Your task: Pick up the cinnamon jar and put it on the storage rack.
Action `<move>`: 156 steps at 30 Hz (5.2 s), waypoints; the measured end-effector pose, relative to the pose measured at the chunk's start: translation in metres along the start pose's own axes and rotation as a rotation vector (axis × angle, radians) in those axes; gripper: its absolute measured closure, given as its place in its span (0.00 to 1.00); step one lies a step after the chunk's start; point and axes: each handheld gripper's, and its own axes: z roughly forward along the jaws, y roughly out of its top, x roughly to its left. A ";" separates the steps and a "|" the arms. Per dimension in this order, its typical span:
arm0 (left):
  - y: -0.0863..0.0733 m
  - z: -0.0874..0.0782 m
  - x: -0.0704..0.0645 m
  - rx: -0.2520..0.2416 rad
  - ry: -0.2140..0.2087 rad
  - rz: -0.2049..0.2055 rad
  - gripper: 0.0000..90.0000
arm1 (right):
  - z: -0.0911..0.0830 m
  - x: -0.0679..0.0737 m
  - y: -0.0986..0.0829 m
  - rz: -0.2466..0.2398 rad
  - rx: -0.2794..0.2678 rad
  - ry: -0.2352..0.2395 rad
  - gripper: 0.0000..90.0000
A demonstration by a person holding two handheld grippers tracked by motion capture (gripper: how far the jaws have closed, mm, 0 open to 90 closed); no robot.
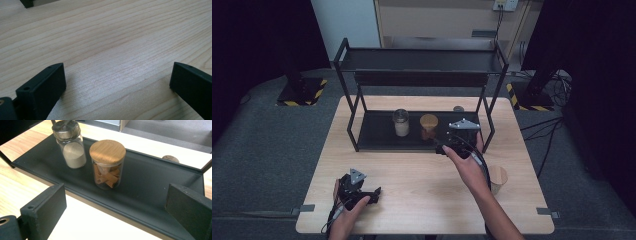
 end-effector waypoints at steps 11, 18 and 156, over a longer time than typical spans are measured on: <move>0.000 0.000 0.000 0.000 0.000 0.000 0.00 | -0.019 -0.007 -0.007 0.006 0.000 0.011 0.04; 0.000 0.000 0.000 0.000 0.000 0.000 0.00 | -0.030 -0.011 -0.011 0.006 -0.002 0.014 0.04; 0.000 0.000 0.000 0.000 0.000 0.000 0.00 | -0.117 -0.092 -0.127 0.083 0.094 -0.109 0.03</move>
